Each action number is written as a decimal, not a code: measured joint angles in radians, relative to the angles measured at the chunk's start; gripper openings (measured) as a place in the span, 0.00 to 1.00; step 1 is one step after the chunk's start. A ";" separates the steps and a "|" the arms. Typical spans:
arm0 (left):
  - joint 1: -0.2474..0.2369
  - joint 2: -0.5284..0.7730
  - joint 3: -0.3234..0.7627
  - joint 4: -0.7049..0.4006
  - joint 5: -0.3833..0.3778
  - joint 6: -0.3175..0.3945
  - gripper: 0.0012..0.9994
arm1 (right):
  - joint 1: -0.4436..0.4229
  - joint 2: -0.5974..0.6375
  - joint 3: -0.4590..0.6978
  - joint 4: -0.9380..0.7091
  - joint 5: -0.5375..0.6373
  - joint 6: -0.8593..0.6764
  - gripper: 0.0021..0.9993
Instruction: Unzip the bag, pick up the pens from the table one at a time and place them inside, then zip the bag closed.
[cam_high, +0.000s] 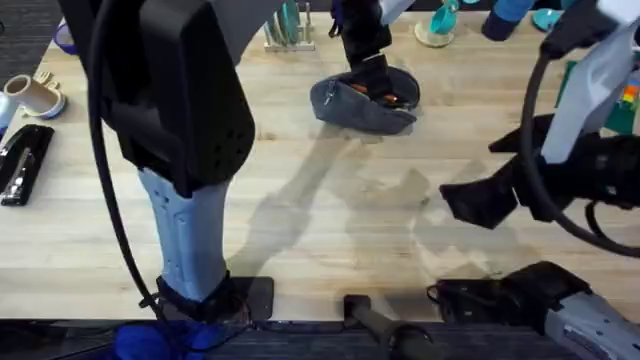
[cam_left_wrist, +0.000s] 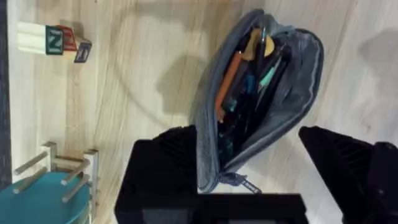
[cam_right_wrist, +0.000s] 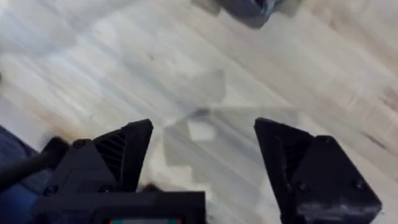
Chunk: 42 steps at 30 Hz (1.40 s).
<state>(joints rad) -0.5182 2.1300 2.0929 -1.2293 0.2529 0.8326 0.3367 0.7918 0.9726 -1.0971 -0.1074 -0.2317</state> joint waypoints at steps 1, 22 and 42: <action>0.000 0.000 0.000 -0.004 -0.004 -0.002 1.00 | 0.000 0.000 0.000 -0.014 0.000 0.000 1.00; 0.137 -0.256 0.001 -0.036 0.064 -0.040 1.00 | 0.000 0.000 0.000 -0.165 0.000 0.000 1.00; 0.147 -0.523 -0.001 -0.170 0.027 -0.040 1.00 | 0.000 0.000 0.000 -0.165 0.000 0.000 1.00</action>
<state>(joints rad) -0.3713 1.6068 2.0923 -1.3991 0.2800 0.7925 0.3367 0.7918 0.9722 -1.2625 -0.1074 -0.2317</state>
